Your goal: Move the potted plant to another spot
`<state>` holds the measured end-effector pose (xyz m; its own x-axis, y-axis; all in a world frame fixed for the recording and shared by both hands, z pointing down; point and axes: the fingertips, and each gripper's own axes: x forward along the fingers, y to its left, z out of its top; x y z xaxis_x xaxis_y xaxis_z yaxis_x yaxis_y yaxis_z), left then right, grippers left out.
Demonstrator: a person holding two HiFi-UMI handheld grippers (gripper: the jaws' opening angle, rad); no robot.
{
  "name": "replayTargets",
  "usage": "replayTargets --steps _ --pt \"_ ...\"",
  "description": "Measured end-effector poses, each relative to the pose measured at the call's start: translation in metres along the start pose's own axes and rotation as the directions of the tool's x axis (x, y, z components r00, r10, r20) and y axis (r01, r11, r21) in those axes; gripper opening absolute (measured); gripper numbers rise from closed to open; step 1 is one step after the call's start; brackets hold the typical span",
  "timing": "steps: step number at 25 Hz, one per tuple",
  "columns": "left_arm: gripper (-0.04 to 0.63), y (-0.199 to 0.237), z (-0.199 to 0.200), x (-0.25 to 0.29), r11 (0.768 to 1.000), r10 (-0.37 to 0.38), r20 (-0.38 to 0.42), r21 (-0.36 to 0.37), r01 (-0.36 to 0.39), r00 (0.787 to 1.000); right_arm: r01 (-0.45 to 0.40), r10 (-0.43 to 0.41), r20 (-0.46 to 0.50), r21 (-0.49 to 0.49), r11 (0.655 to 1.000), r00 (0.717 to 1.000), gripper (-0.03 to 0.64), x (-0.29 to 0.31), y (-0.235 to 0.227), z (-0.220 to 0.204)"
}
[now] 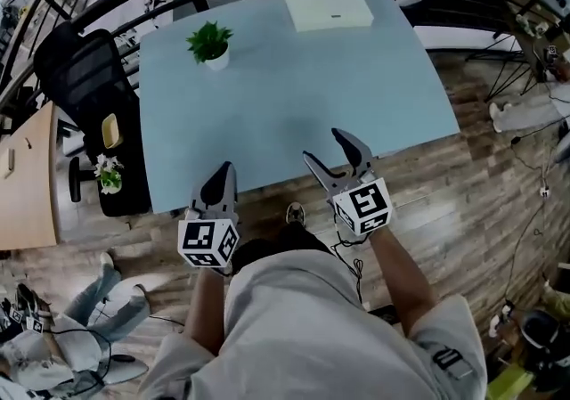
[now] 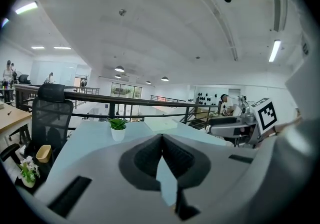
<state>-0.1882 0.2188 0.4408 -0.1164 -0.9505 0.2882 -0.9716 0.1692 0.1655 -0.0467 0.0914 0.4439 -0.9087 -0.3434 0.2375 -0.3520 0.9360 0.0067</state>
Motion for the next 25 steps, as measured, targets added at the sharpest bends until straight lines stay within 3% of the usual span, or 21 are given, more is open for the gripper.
replayTargets --steps 6,10,15,25 --pt "0.012 0.007 -0.018 0.028 1.0 0.016 -0.094 -0.016 -0.018 0.995 -0.018 0.019 -0.013 0.055 0.998 1.0 0.29 0.017 -0.016 -0.019" --pt "0.012 0.013 -0.019 0.045 1.0 0.021 -0.109 -0.01 -0.023 0.994 -0.035 0.035 -0.001 0.103 0.994 0.999 0.284 0.033 -0.02 -0.027" --pt "0.012 0.03 -0.03 0.064 0.999 0.015 -0.138 -0.034 -0.019 0.99 -0.056 0.059 -0.044 0.08 0.995 0.997 0.281 0.06 -0.016 -0.036" --pt "0.012 0.099 -0.026 0.1 0.997 0.034 -0.157 -0.064 -0.045 0.987 -0.077 0.087 -0.131 0.085 0.993 0.987 0.306 0.132 -0.006 -0.046"
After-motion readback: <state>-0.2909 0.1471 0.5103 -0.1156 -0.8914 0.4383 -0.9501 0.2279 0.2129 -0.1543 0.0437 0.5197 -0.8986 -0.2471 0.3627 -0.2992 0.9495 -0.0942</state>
